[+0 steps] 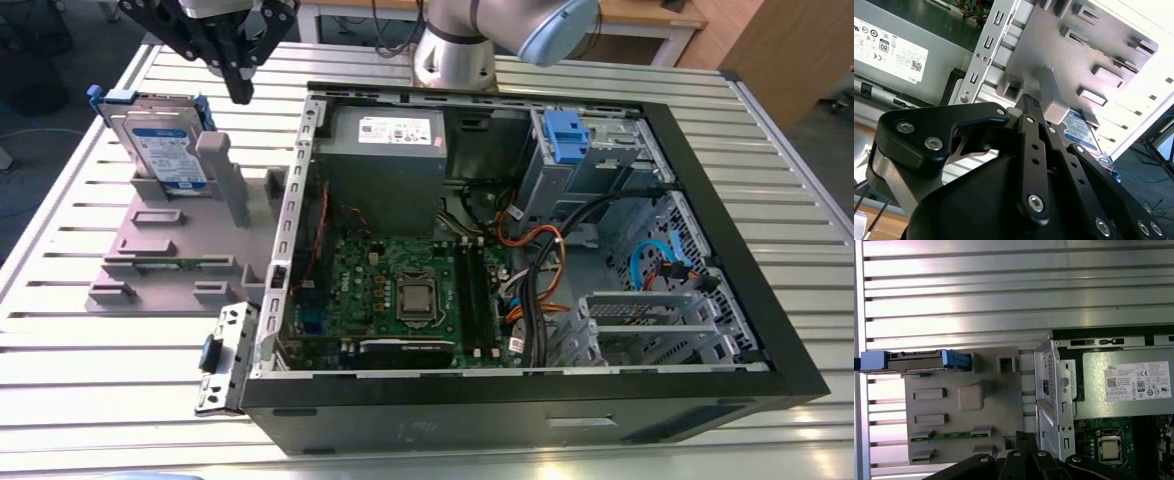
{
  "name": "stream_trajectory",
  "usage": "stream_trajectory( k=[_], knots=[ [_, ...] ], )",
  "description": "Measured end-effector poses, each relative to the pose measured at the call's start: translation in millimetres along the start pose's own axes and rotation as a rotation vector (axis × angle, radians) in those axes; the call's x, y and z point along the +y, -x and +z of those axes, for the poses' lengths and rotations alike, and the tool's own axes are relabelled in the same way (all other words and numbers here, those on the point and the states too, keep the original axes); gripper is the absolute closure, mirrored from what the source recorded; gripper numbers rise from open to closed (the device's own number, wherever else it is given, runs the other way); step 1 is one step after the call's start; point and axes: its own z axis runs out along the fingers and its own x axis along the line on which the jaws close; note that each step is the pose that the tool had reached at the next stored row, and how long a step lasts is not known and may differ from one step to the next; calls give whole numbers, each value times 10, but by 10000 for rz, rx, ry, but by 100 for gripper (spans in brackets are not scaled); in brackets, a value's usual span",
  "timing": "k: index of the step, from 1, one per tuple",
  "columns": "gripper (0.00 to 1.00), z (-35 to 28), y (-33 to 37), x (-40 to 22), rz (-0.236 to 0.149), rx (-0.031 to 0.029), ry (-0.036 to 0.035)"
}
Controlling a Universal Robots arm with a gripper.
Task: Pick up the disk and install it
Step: 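Reach for the disk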
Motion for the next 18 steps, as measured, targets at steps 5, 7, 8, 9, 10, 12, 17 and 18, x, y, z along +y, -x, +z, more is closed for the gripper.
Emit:
stream_trajectory(
  k=[5,7,8,9,10,12,17,18],
  knots=[
    [89,0,-10,-1,0,-1,0],
    [89,0,-14,-1,0,0,0],
    [89,0,-17,-1,0,0,0],
    [89,0,-19,-2,0,0,0],
    [89,0,-21,-2,0,0,0],
    [89,0,-26,-2,0,-1,0],
    [89,0,-39,-3,1,0,0],
    [89,0,-41,-3,0,0,0]
  ],
)
